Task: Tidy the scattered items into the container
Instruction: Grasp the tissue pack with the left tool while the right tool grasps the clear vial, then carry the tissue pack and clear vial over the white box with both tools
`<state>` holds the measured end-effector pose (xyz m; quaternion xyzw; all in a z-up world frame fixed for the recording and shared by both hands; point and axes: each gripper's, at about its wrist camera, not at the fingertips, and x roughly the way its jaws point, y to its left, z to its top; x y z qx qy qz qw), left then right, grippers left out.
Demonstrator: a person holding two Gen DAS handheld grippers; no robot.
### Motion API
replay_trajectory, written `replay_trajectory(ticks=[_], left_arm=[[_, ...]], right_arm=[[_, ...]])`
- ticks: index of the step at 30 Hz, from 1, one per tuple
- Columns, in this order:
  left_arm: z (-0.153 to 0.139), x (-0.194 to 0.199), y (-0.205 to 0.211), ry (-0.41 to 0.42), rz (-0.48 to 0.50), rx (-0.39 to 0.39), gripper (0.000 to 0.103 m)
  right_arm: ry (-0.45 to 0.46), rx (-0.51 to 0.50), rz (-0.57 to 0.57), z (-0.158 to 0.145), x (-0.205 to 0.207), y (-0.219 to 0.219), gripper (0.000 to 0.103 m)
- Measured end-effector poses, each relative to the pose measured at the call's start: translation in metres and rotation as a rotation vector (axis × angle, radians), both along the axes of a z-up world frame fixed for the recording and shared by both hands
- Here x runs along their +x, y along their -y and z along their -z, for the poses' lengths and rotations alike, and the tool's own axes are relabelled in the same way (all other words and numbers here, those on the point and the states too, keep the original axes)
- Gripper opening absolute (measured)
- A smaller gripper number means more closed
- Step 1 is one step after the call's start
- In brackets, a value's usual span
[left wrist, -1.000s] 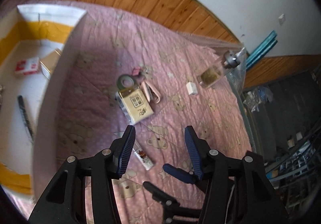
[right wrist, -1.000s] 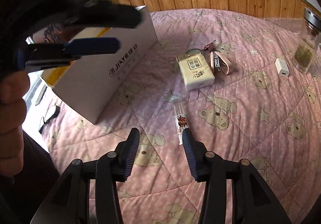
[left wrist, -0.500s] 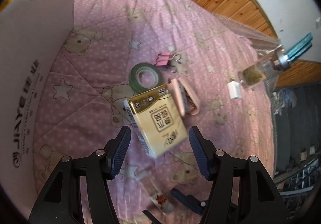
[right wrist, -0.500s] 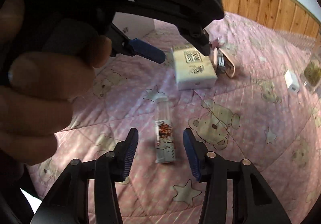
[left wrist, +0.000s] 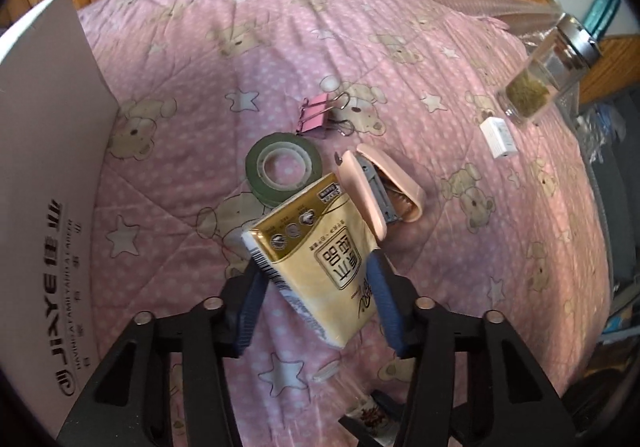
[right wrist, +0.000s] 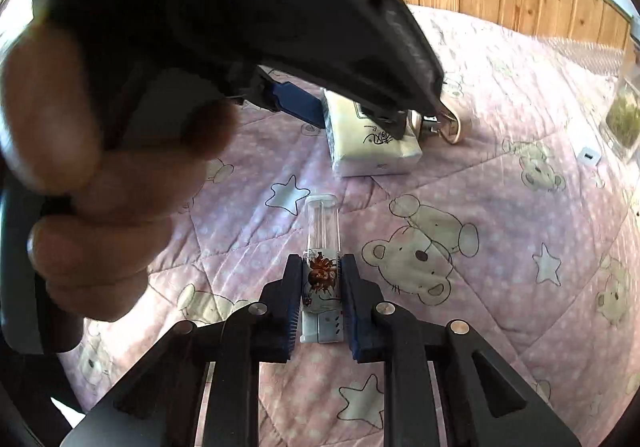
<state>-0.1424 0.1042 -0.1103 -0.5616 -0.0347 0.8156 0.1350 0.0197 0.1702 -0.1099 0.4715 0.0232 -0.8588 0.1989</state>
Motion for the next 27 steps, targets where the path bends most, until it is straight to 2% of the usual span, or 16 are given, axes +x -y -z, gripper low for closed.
replay_trajectory(ticks=[2,4,6,7,12,13,15,16,22,27], left_arm=[[0.000,-0.001,0.003,0.005,-0.008,0.031,0.046],[-0.002,-0.003,0.007,0.017,-0.028,0.095,0.046],[-0.001,-0.007,0.012,0.060,-0.060,0.190,0.054],[0.000,-0.009,0.012,0.074,-0.067,0.213,0.061],[0.020,-0.019,-0.003,0.124,-0.078,0.136,0.065],[0.018,-0.018,-0.007,0.108,-0.065,0.124,0.068],[0.017,-0.016,-0.017,0.081,-0.008,0.060,0.066],[0.017,-0.014,-0.018,0.071,0.000,0.051,0.061],[0.008,0.002,-0.003,0.046,0.008,0.029,0.050],[-0.008,0.017,0.018,0.010,-0.023,0.039,0.050]], right_arm=[[0.005,-0.001,0.000,-0.001,0.001,0.000,0.020],[0.011,-0.003,0.003,-0.002,0.002,0.000,0.020],[0.013,-0.005,0.010,-0.003,0.002,-0.001,0.020],[0.014,-0.007,0.013,-0.003,0.002,-0.002,0.020],[0.028,-0.025,0.044,-0.004,0.002,-0.009,0.020],[0.029,-0.026,0.046,-0.004,0.002,-0.010,0.020],[0.029,-0.026,0.046,-0.005,0.003,-0.012,0.020],[0.031,-0.027,0.046,-0.005,0.003,-0.012,0.020],[0.067,-0.082,0.064,-0.007,0.000,-0.023,0.020],[0.098,-0.141,0.090,-0.010,0.003,-0.036,0.020]])
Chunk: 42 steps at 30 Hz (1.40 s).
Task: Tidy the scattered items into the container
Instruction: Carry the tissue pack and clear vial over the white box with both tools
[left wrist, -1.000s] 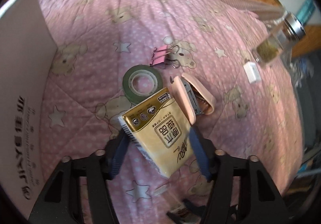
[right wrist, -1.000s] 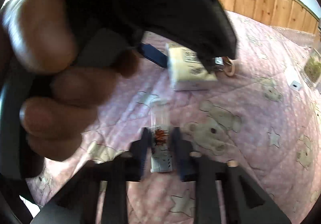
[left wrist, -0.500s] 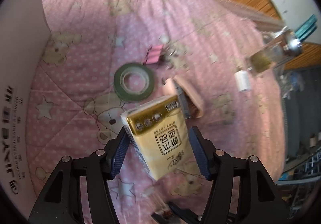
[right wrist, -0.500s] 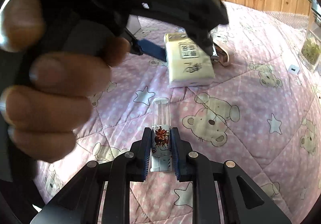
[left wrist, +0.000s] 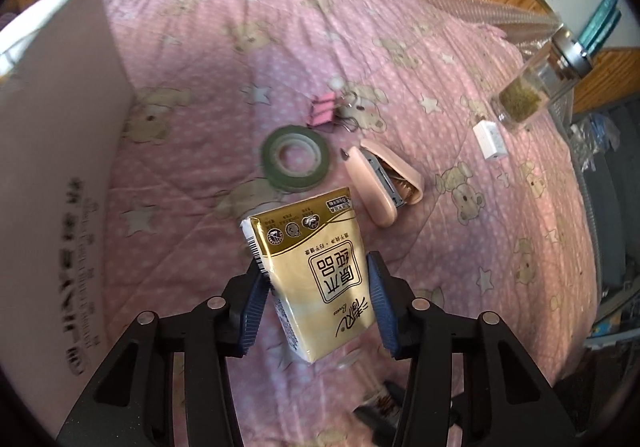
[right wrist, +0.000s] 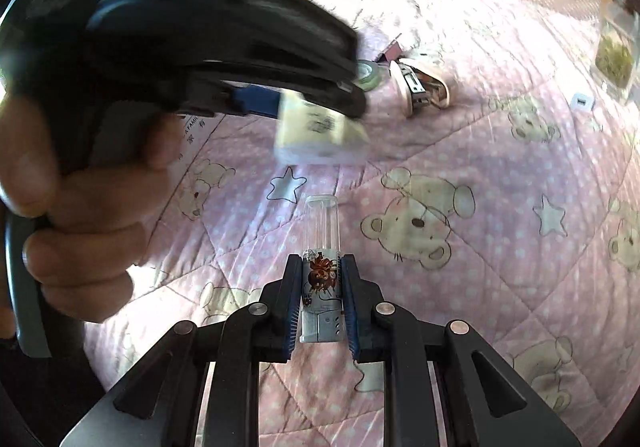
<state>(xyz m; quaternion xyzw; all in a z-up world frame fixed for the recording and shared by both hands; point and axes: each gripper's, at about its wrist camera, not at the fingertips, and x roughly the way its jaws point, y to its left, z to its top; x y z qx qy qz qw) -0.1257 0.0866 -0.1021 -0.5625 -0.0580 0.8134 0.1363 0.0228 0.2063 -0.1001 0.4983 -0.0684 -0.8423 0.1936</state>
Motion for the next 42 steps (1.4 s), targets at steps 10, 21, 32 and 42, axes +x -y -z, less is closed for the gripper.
replay_trajectory(ticks=[10,21,32,42], left_arm=[[-0.018,0.034,0.025,-0.040,-0.019,-0.046,0.048],[0.033,0.072,-0.002,-0.070,0.097,-0.310,0.065],[0.002,0.094,-0.004,-0.113,0.105,-0.273,0.052],[-0.043,0.126,0.004,-0.210,0.080,-0.195,0.052]], right_arm=[[-0.001,-0.021,0.035,-0.006,0.025,0.012,0.020],[0.004,0.006,0.069,0.006,0.024,0.006,0.020],[-0.015,0.000,0.104,-0.004,0.038,-0.005,0.020],[-0.036,-0.015,0.123,-0.020,0.060,-0.005,0.020]])
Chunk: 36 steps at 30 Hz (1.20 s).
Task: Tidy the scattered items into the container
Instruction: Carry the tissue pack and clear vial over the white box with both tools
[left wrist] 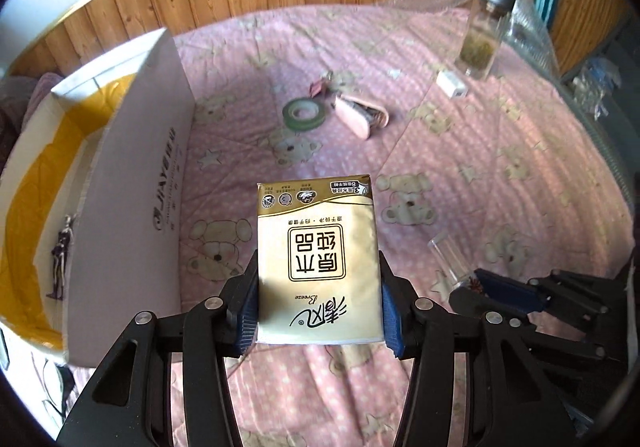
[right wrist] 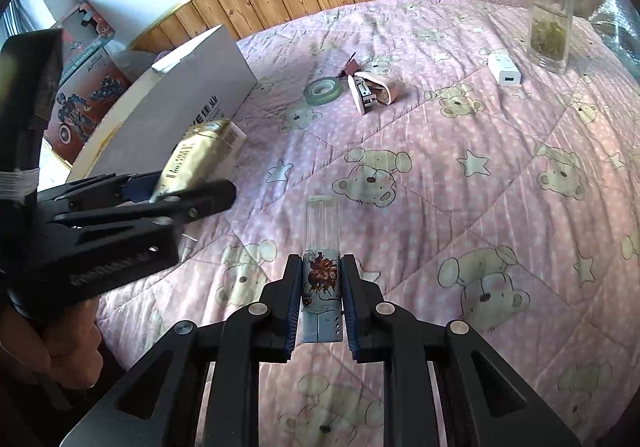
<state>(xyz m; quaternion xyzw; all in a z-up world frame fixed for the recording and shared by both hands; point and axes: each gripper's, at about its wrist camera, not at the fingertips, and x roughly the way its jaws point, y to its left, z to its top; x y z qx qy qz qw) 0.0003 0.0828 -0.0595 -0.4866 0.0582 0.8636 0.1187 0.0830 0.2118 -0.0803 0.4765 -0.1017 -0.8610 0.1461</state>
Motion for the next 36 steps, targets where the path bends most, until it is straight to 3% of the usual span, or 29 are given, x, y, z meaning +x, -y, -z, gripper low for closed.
replay_trajectory(ticks=[22,36], left_arm=[[-0.056,0.028,0.052,-0.088,-0.061,0.216,0.052],[-0.073,0.029,0.084,-0.113,-0.094,0.311,0.052]], right_arm=[[-0.110,-0.038,-0.058,-0.065,0.030,0.040,0.020],[-0.136,-0.058,-0.105,-0.089,0.028,0.073,0.020]])
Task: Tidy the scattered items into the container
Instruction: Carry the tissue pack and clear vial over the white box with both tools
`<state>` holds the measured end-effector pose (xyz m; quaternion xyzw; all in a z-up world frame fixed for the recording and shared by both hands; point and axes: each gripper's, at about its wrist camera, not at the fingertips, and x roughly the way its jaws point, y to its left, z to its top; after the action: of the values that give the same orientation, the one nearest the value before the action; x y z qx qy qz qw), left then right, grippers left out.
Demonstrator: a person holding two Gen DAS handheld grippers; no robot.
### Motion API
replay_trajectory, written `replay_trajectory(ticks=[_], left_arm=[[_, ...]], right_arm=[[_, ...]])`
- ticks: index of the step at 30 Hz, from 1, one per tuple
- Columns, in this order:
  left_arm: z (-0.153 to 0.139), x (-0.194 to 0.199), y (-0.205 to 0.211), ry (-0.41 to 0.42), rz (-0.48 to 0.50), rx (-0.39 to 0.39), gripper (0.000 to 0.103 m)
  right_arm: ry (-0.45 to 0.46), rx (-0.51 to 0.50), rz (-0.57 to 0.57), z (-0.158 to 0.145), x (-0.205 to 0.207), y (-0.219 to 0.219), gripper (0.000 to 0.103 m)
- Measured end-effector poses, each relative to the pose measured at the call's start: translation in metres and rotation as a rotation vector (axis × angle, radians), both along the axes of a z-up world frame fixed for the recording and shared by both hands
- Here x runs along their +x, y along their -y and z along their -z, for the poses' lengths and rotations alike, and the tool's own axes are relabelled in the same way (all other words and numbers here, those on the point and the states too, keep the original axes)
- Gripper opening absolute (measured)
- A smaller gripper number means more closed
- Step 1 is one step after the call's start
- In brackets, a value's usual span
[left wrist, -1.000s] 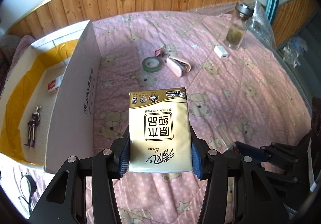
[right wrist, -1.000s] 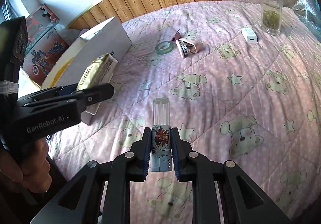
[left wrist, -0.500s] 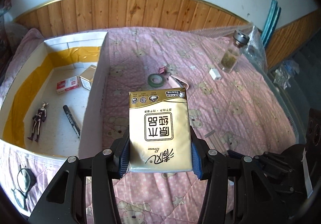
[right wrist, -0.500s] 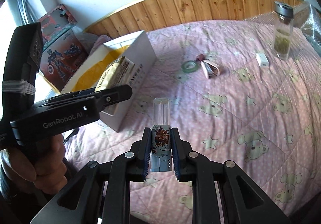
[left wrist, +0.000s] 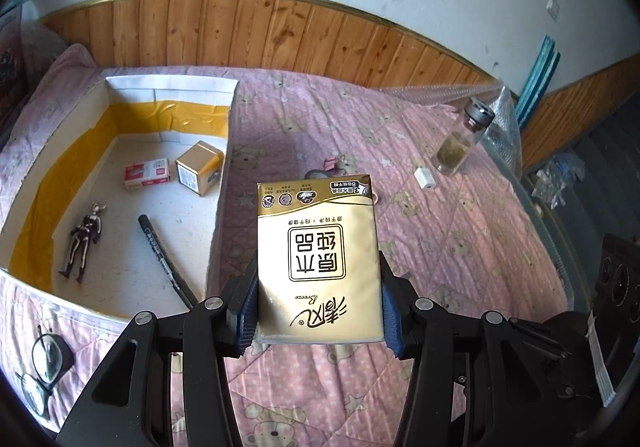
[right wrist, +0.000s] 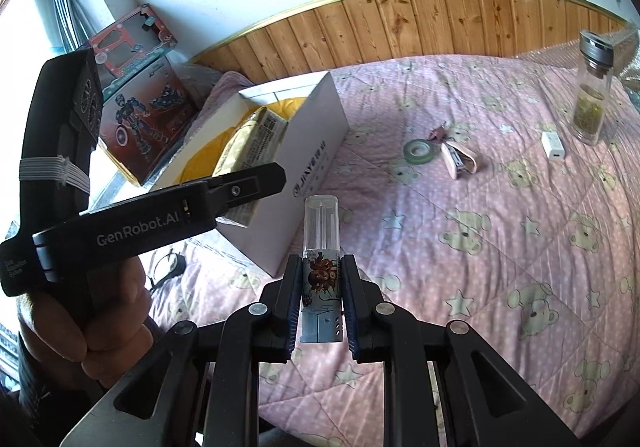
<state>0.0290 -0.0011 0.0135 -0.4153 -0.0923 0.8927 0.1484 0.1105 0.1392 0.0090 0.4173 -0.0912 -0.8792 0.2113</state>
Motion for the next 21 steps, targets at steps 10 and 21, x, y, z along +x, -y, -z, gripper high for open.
replay_trajectory(ticks=[10,21], left_arm=[[-0.008,-0.006,0.024,-0.012,-0.031,0.064,0.052],[-0.012,-0.013,0.058,-0.005,-0.090,0.142,0.052]], right_arm=[[-0.014,-0.008,-0.030,-0.010,-0.008,0.017,0.020],[-0.018,-0.022,-0.054,-0.017,-0.021,0.032,0.020]])
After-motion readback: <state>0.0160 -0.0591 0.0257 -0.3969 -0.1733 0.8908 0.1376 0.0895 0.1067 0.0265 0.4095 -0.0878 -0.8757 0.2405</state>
